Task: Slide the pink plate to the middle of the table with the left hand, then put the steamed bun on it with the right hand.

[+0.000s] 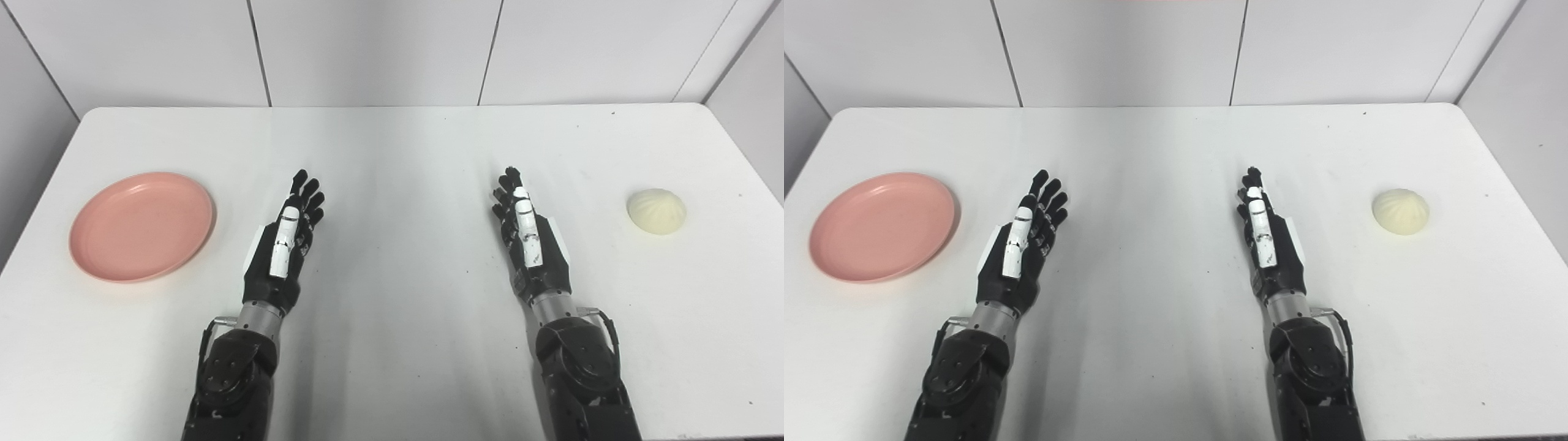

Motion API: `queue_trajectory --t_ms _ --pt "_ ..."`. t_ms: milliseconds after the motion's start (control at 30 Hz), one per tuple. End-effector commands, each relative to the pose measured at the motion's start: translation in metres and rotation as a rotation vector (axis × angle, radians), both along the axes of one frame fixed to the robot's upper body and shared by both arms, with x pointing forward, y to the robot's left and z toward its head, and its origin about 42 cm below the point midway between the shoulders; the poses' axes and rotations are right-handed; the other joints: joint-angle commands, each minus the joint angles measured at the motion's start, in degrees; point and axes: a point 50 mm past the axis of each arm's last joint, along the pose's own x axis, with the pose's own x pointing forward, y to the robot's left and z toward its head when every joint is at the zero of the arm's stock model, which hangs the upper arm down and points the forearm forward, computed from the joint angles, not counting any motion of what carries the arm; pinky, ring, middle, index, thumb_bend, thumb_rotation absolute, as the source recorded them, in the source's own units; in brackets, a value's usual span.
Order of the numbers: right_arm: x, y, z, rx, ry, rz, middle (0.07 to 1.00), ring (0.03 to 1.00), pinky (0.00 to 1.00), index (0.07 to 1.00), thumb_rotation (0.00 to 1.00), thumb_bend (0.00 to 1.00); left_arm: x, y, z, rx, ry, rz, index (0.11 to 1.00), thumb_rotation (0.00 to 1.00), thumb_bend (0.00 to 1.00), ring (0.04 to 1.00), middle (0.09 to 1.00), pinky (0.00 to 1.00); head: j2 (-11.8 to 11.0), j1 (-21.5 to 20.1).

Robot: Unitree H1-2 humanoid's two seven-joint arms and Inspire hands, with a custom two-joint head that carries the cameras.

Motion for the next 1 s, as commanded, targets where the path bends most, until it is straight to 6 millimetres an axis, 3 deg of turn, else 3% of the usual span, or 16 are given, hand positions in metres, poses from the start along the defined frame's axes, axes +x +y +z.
queue_trajectory --t_ms 0,500,967 --pt "-0.002 0.004 -0.004 0.006 0.022 0.024 1.000 1.000 1.00 1.000 1.00 0.21 -0.012 0.007 -0.025 0.015 0.119 0.007 1.000 1.00 0.40 0.987 0.998 1.00 0.0 0.1" --pt "-0.001 0.003 -0.004 0.004 0.025 0.024 1.000 1.000 1.00 1.000 1.00 0.21 -0.012 0.006 -0.025 0.016 0.117 0.006 1.000 1.00 0.40 0.985 0.996 1.00 -0.3 0.7" --pt "-0.002 -0.013 -0.005 -0.002 0.028 0.013 1.000 1.000 1.00 1.000 1.00 0.21 -0.008 -0.016 -0.033 0.027 0.119 -0.009 1.000 1.00 0.39 0.992 1.000 1.00 -3.0 9.5"
